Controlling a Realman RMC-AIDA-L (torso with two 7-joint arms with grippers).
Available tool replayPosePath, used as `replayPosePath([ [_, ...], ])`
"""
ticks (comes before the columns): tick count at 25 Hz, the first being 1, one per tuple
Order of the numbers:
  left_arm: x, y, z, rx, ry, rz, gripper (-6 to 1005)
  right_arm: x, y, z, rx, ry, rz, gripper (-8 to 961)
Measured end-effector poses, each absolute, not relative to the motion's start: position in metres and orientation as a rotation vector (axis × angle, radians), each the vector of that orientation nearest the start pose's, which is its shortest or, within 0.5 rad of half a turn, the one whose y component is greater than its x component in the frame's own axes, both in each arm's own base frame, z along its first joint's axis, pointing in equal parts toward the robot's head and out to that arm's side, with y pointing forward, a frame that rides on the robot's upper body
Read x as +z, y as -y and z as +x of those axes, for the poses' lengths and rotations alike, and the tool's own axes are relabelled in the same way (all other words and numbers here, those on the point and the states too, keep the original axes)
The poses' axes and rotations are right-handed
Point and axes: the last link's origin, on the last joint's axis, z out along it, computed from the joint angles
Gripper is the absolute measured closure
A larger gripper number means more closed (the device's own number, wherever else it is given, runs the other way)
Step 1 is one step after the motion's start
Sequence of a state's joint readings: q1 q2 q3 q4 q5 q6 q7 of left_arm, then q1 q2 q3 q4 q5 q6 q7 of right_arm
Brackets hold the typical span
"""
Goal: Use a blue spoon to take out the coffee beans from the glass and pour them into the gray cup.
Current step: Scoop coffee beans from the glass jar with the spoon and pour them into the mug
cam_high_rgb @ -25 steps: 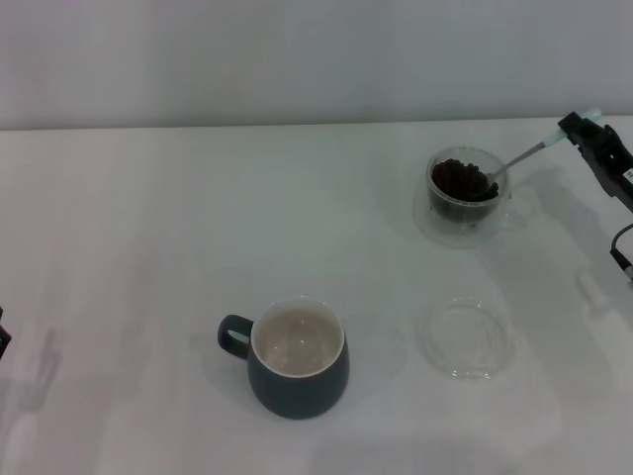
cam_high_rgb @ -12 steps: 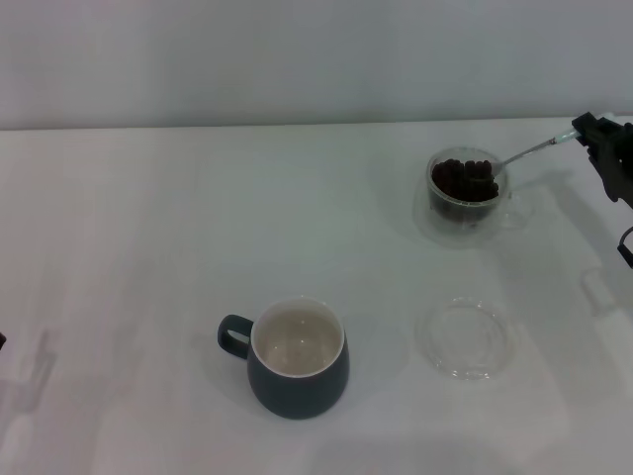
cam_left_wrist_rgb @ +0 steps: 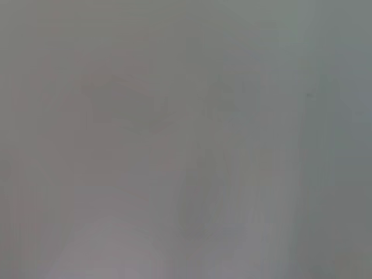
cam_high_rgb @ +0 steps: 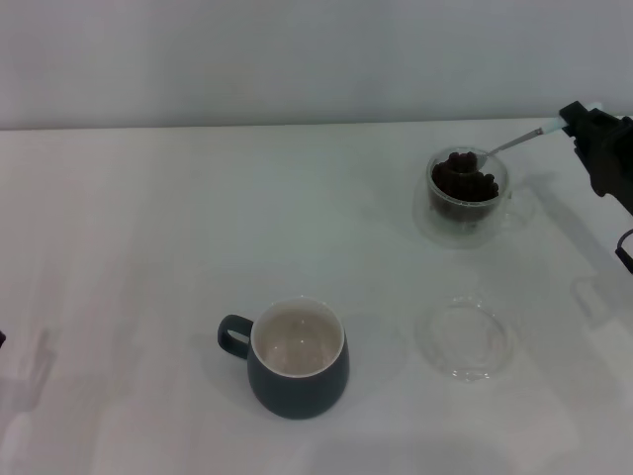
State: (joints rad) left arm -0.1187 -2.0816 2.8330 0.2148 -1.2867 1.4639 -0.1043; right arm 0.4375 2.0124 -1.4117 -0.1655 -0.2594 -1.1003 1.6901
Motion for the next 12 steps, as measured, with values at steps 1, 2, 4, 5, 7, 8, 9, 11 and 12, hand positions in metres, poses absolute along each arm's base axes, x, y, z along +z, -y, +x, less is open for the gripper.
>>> replayPosePath([
  [1,-0.024,-0.203,-0.366,-0.696,0.594,-1.518,119,0.018,-0.347,0.339,1.532,-1.674,-1.253,810],
  [2,-0.024,-0.203,-0.366,-0.696,0.593,-1.518,119,0.017,-0.347,0.338,1.537,-1.677,-1.267,810],
  [4,-0.024,-0.203,-0.366,-0.696,0.593,-1.519,119,0.015,-0.346,0.334,1.546,-1.681,-1.293,810],
  [5,-0.024,-0.203,-0.366,-0.696,0.594,-1.519,119,0.014,-0.345,0.332,1.553,-1.687,-1.306,810],
  [7,-0.024,-0.203,-0.366,-0.696,0.594,-1.519,119,0.012,-0.343,0.327,1.571,-1.703,-1.339,810],
  [8,-0.024,-0.203,-0.366,-0.696,0.594,-1.519,119,0.010,-0.342,0.325,1.575,-1.709,-1.358,810],
  [9,-0.024,-0.203,-0.366,-0.695,0.594,-1.519,119,0.008,-0.342,0.323,1.576,-1.713,-1.379,810],
  [11,-0.024,-0.203,-0.367,-0.692,0.592,-1.520,119,0.005,-0.340,0.318,1.577,-1.717,-1.422,810],
  [12,-0.024,-0.203,-0.367,-0.690,0.591,-1.520,119,0.003,-0.339,0.316,1.579,-1.721,-1.440,810],
])
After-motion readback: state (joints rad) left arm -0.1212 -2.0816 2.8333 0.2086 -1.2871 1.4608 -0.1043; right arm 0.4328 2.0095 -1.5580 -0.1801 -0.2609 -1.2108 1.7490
